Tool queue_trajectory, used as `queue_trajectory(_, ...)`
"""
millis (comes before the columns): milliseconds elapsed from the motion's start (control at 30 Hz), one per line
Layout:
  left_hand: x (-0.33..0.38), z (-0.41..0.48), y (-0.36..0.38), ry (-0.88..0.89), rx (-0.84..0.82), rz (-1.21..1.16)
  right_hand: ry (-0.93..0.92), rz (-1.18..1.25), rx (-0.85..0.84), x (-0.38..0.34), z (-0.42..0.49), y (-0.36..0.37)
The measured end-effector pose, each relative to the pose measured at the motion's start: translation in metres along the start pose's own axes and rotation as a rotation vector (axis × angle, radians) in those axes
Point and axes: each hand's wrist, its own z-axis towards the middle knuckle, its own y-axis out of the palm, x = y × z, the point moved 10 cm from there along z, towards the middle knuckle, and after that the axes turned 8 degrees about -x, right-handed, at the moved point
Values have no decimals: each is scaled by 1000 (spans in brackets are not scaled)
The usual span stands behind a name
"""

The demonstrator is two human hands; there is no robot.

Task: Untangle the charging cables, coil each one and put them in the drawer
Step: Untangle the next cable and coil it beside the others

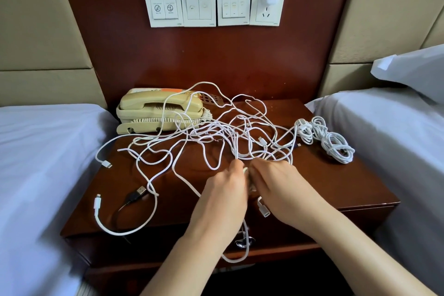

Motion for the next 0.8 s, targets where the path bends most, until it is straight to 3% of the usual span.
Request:
queue_trajectory(133, 9, 2, 5, 71, -53, 211, 37, 72, -69, 12, 0, 8)
queue_trajectory(333, 5, -1, 10, 91, -80, 248, 1, 30, -139, 4, 1, 12)
queue_trajectory(800, -13, 3, -17, 3, 145, -236, 44, 185, 210, 2, -4, -15)
